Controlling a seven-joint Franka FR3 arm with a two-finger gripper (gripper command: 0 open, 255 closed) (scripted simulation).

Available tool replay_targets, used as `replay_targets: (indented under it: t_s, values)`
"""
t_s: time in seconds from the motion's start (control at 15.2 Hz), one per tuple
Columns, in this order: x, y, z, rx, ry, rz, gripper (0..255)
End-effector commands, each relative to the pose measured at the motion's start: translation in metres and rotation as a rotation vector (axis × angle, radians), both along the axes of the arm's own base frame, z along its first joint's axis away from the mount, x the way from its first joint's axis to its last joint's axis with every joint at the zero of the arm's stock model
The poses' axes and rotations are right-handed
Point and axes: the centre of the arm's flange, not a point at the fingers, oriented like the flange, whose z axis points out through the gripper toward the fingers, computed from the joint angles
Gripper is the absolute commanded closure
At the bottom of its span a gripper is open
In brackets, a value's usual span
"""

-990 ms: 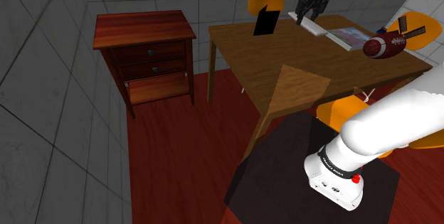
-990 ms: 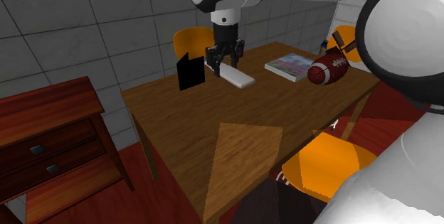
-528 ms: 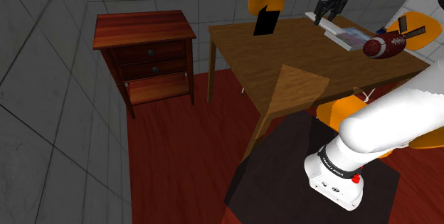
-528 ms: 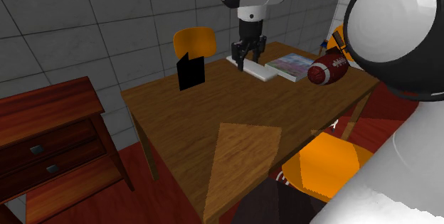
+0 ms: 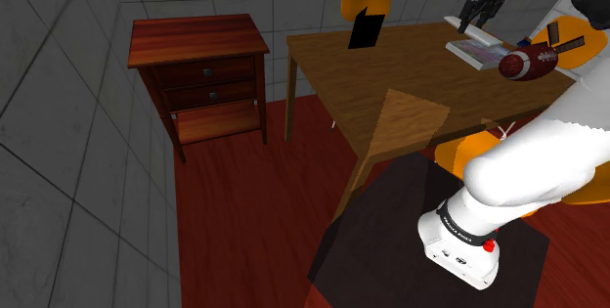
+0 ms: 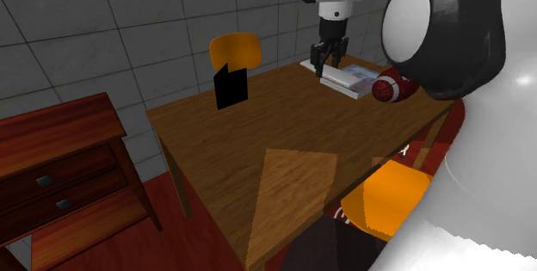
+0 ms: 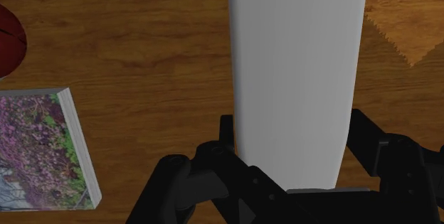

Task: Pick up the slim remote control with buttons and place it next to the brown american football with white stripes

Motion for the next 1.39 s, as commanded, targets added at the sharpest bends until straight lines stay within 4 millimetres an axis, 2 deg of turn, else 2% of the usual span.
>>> replay_targets:
  t_s: [0.0, 0.66, 1.32]
  values:
    - [-0.013, -0.021, 0.0, -0.001, 0.0, 0.003, 255]
    - [-0.079, -0.129, 0.0, -0.001, 0.0, 0.003, 255]
    - [-0.079, -0.129, -0.053, -0.001, 0.0, 0.003, 255]
